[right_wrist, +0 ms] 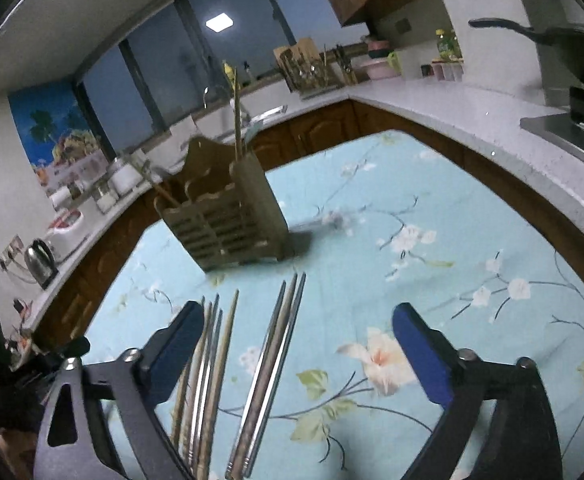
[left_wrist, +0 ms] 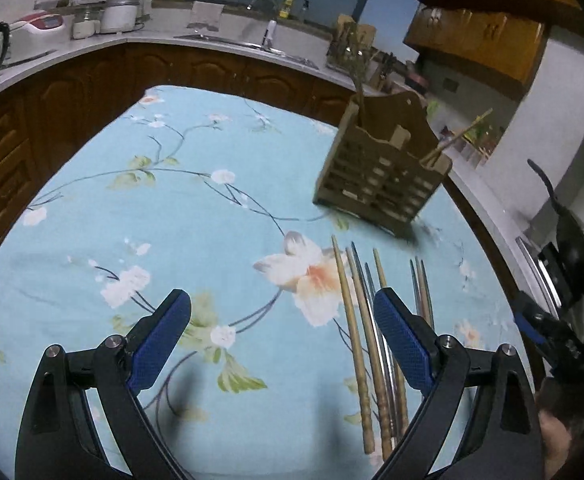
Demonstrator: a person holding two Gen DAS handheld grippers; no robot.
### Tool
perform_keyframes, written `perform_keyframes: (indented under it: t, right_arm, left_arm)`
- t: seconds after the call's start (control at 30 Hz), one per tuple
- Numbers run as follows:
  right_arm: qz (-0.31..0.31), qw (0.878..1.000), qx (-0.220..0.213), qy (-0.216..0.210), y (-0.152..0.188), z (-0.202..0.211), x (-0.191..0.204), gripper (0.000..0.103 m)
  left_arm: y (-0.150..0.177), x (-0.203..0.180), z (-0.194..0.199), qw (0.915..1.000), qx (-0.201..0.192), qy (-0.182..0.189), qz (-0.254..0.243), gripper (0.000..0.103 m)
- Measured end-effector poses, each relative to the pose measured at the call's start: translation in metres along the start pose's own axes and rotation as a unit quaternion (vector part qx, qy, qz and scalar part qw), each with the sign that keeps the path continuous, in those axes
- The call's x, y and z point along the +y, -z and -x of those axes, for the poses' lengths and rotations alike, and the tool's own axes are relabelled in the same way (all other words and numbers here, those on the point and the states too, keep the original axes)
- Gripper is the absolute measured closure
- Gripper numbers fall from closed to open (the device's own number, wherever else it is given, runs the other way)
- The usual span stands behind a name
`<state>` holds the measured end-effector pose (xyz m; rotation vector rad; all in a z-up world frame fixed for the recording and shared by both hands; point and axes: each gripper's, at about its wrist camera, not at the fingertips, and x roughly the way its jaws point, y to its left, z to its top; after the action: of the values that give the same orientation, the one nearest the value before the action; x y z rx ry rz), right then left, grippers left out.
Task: Organize utensils
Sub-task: 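Move both tools back to the chopsticks and close on the next ones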
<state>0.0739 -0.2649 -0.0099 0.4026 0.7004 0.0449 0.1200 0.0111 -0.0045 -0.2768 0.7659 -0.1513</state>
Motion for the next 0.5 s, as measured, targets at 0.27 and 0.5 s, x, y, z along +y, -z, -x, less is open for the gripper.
perform_keyframes:
  t: [0.27, 0.5]
  right_arm:
    - [0.008, 0.999, 0.052, -0.003, 0.007, -0.030, 0.006, 0.055]
    - [0.027, 0.995, 0.101, -0.005, 0.005, -0.064, 0.010, 0.076]
  left_arm:
    - [-0.001, -0.024, -0.028, 0.9977, 0.042, -0.003, -0.054, 0.021]
    - [-0.009, -0.038, -0.068, 0.9939, 0.088, 0.005, -0.066, 0.040]
